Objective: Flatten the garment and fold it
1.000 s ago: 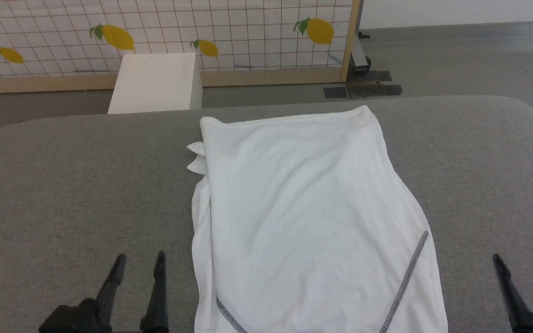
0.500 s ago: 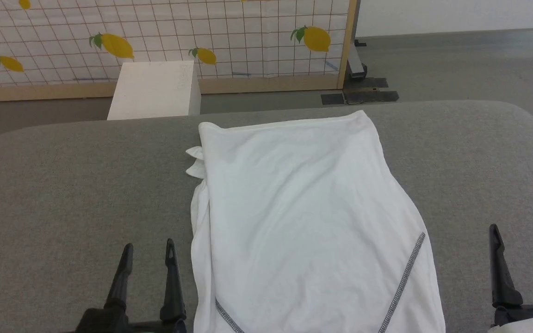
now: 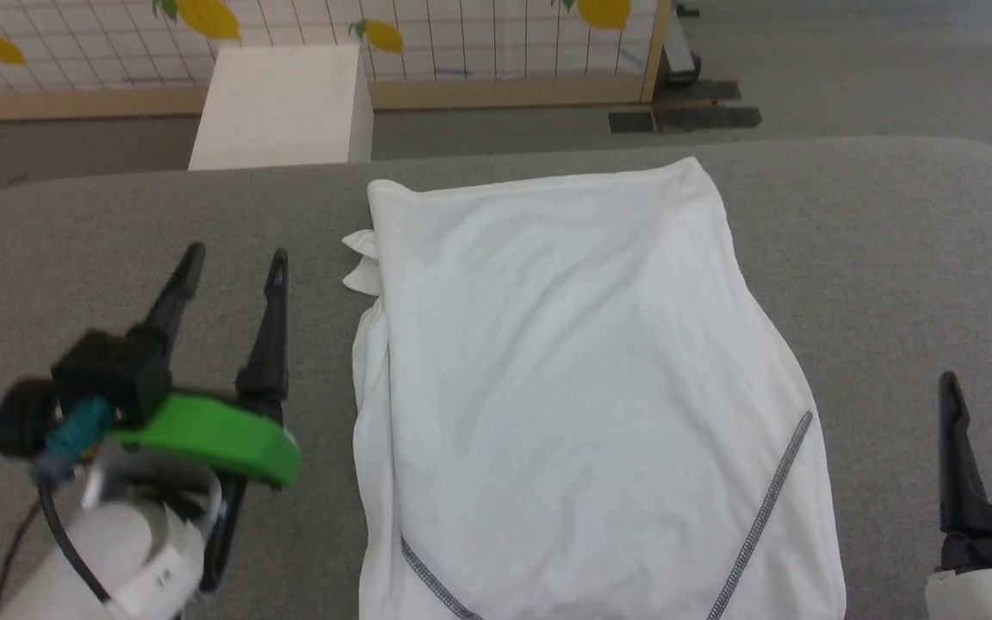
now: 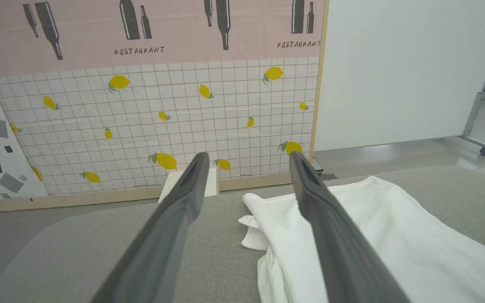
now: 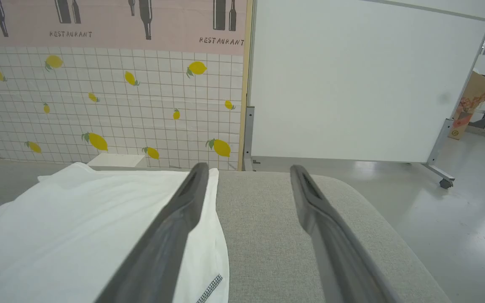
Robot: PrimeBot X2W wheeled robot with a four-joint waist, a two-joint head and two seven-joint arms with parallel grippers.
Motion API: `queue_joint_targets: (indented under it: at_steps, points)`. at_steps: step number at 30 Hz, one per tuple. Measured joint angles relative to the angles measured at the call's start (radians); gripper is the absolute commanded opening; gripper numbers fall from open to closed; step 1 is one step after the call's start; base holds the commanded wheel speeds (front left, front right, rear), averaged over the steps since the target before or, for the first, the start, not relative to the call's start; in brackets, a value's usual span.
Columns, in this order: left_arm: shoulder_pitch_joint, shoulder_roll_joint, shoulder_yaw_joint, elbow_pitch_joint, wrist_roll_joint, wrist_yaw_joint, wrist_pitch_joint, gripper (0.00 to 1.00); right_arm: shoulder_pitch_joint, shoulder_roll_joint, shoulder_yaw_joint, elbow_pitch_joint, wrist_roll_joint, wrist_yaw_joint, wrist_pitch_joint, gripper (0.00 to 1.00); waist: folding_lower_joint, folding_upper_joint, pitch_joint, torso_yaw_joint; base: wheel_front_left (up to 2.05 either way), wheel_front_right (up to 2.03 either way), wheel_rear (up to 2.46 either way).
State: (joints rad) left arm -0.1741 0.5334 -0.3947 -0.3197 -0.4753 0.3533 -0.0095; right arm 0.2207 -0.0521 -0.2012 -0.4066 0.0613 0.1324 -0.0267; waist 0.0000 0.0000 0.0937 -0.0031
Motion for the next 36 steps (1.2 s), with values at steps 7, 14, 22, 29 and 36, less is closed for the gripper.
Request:
queue_joint_targets:
  at_steps: [7, 14, 22, 29, 36]
  points:
    - [-0.418, 0.066, -0.004, 0.16, -0.046, -0.169, 0.223, 1.0, -0.089, 0.0, 0.018, -0.06, 0.003, 0.0, 0.0, 1.0, 0.0, 0.0, 0.125, 0.008, 0.0, 0.0, 0.0]
    - [-0.656, 0.062, -0.071, 0.343, -0.07, -0.304, 0.377, 1.0, -0.161, -0.007, 0.038, -0.072, 0.002, 0.0, -0.002, 1.0, 0.0001, 0.0, 0.273, 0.009, 0.0, 0.0, 0.0]
    - [-0.721, 0.064, -0.117, 0.48, -0.087, -0.353, 0.508, 1.0, -0.2, -0.034, 0.04, -0.044, 0.021, 0.0, -0.018, 1.0, 0.0002, 0.0, 0.419, -0.002, 0.0, 0.0, 0.0]
    - [-0.727, 0.063, -0.138, 0.506, -0.123, -0.362, 0.574, 1.0, -0.212, -0.055, 0.037, -0.03, 0.033, 0.0, -0.024, 1.0, 0.0002, 0.0, 0.496, -0.013, 0.0, 0.0, 0.0]
    - [-0.729, 0.048, -0.136, 0.498, -0.161, -0.362, 0.603, 1.0, -0.221, -0.061, 0.034, -0.025, 0.035, 0.0, -0.025, 1.0, 0.0001, 0.0, 0.536, -0.012, 0.0, 0.0, 0.0]
